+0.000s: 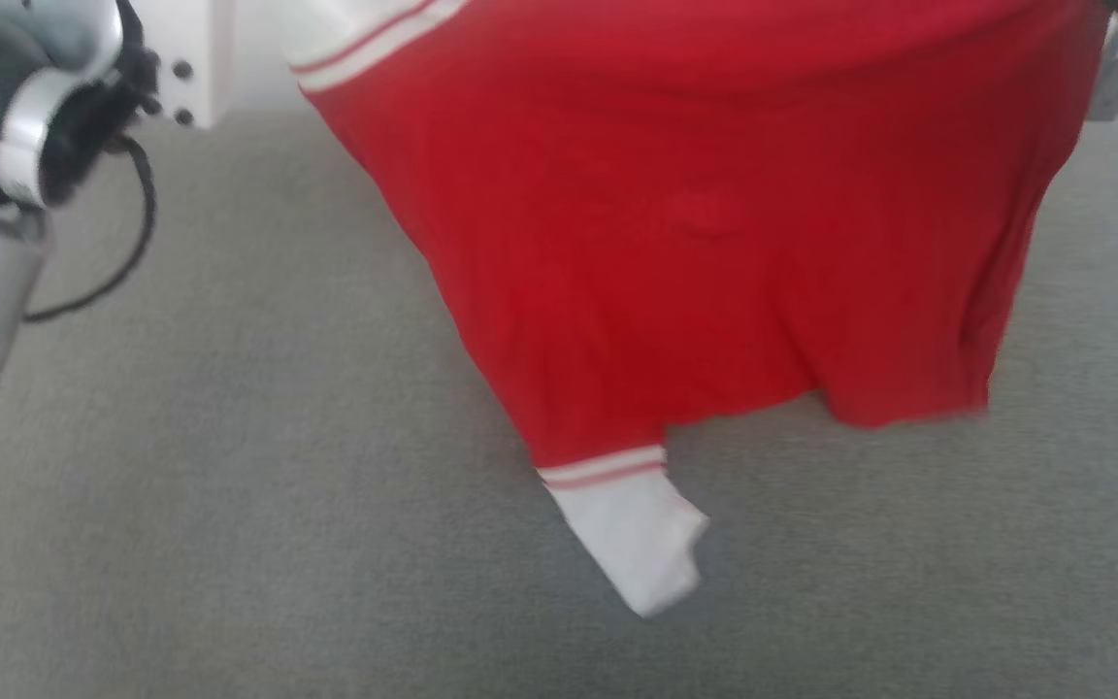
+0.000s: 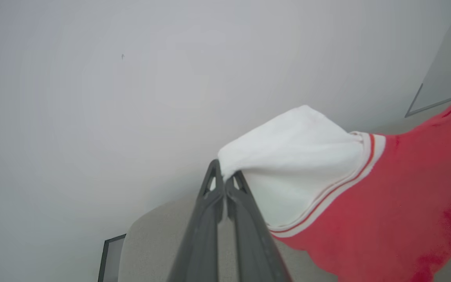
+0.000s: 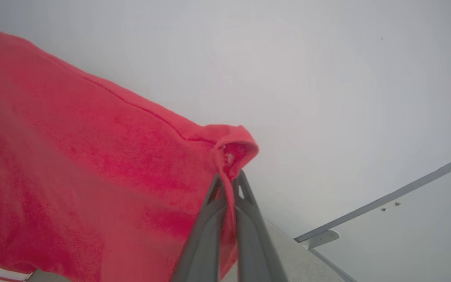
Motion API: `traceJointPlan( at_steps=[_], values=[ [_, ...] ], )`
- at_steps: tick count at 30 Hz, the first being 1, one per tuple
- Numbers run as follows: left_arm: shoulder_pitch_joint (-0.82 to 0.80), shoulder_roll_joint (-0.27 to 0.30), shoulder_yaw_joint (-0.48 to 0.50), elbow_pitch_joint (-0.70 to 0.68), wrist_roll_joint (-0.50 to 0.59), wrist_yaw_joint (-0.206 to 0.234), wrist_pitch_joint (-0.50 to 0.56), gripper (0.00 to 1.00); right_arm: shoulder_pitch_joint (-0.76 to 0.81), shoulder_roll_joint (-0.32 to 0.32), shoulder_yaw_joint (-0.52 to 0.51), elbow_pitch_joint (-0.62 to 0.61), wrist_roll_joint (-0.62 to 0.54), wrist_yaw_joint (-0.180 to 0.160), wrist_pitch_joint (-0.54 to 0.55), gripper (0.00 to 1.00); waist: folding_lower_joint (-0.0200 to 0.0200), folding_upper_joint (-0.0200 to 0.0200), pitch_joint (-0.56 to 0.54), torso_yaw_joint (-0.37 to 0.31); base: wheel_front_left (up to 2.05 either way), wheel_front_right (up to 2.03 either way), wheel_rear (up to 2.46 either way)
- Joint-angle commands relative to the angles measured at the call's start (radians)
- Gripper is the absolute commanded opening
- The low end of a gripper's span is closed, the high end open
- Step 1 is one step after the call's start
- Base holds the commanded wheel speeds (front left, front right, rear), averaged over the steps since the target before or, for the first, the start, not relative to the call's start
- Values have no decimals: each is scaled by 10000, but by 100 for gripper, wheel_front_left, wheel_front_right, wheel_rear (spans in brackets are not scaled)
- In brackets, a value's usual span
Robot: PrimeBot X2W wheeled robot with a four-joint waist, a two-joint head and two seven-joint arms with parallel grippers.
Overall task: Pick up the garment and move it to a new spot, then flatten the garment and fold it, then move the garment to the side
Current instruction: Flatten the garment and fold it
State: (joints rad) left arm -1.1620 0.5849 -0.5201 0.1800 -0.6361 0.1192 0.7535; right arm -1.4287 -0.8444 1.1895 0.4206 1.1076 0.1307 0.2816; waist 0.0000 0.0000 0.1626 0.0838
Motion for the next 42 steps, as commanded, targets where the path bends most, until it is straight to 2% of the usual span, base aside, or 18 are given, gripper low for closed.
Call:
traceJointPlan(
  at_steps=[1, 6, 11, 18, 23, 26, 28, 31, 34, 38, 42],
  values=[
    [-314, -35, 7, 238, 76, -72, -95, 0, -102, 17, -103, -61, -74, -2, -159, 0, 0, 0, -271, -269, 0, 0, 0],
    [-942, -185, -31, 980, 271, -294, -453, 0, -231, 135, -363, 279, -388, -2, -526, 0, 0, 0, -269, -403, 0, 0, 0],
    [-1870, -610, -35, 1998, 725, -394, -1644, 0, -445, 702, -745, 1224, -970, 0, -1336, 0, 0, 0, 324, -518, 0, 0, 0],
    [-3742, -1402, -2, 3499, 1811, -31, -4316, 0, -1371, 1712, -1314, 3223, -2152, -2, -3013, 0, 0, 0, 1833, -595, 0, 0, 0],
    [-5273, -1931, 49, 4576, 2604, 528, -6591, 0, -2411, 2366, -1916, 4996, -3454, -5, -4992, 0, 0, 0, 2794, -497, 0, 0, 0],
    [-6017, -2154, 129, 5050, 2922, 820, -7885, 0, -2987, 2715, -2451, 5858, -4259, -6, -5414, 0, 0, 0, 3206, -372, 0, 0, 0],
    [-6337, -2367, 192, 5377, 2987, 929, -8631, 0, -3233, 2793, -2908, 5976, -4863, -6, -5461, 0, 0, 0, 3414, -253, 0, 0, 0],
    [-6214, -2587, 41, 5936, 2892, 558, -9217, 0, -2572, 2927, -3436, 5812, -5442, -5, -5456, 0, 0, 0, 3527, -67, 0, 0, 0],
    [-5673, -2779, -155, 6507, 2696, 87, -9301, 0, -1903, 2949, -3587, 5771, -5692, -6, -5458, 0, 0, 0, 3411, 94, 0, 0, 0],
    [-4663, -2945, -488, 7126, 2261, -918, -8797, 0, -605, 2978, -2954, 5834, -5386, -5, -5350, 0, 0, 0, 3021, 269, 0, 0, 0],
    [-3226, -3000, -803, 7379, 1810, -1776, -7815, 0, 500, 2738, -2354, 5305, -4409, -6, -4904, 0, 0, 0, 2544, 339, 0, 0, 0]
  ],
)
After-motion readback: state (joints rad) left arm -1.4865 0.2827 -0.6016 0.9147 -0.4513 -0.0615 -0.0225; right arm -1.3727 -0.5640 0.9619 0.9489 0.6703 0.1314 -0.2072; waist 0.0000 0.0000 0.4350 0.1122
